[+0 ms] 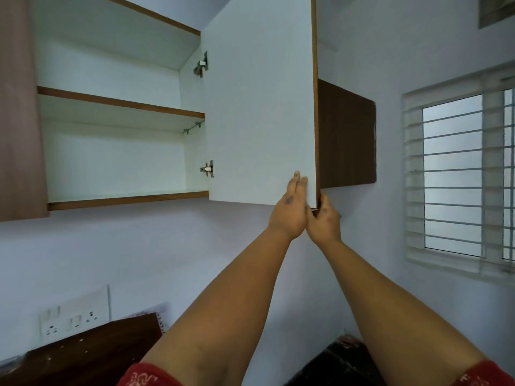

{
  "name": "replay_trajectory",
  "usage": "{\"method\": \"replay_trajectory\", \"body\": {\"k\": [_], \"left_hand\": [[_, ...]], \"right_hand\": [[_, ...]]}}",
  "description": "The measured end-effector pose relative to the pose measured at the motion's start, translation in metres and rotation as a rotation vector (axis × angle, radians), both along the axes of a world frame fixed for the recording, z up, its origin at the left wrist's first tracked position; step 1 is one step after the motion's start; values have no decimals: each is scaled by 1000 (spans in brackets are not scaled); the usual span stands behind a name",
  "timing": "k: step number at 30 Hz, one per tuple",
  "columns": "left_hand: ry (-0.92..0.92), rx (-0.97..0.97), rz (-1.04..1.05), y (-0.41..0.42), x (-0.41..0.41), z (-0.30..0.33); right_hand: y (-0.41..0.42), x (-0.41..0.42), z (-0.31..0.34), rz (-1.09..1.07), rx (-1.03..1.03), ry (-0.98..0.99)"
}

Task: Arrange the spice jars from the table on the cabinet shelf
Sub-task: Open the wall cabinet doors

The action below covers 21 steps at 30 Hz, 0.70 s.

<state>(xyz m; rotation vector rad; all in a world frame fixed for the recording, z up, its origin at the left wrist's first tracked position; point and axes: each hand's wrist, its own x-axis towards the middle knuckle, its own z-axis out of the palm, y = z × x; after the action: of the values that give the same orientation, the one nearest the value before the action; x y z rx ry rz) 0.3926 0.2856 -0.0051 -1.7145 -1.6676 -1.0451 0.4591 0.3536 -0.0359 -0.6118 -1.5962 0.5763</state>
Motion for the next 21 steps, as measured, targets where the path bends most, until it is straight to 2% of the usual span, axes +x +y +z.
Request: {"method": "replay_trajectory", "body": {"k": [4, 8, 10, 12, 14, 16, 21], "left_hand": [[4, 144, 12, 10, -12, -12], [112, 184, 55, 8, -25, -15], [80, 274, 97, 0, -32, -10], [12, 379, 186, -12, -43, -6], [-50, 441, 303, -30, -60, -7], [-86, 469, 429, -55, -80, -11], [-27, 408, 717, -137, -144, -14]], "right_hand": [[5, -3, -5, -86, 70, -115], [-4, -13, -1, -313, 109, 31], [-15, -19, 6, -463, 219, 85], [-27, -29, 16, -510, 391, 96], [-40, -43, 23, -467, 554, 73], [-59, -65, 27, -369, 634, 42], [-117, -139, 22, -93, 567, -103]]}}
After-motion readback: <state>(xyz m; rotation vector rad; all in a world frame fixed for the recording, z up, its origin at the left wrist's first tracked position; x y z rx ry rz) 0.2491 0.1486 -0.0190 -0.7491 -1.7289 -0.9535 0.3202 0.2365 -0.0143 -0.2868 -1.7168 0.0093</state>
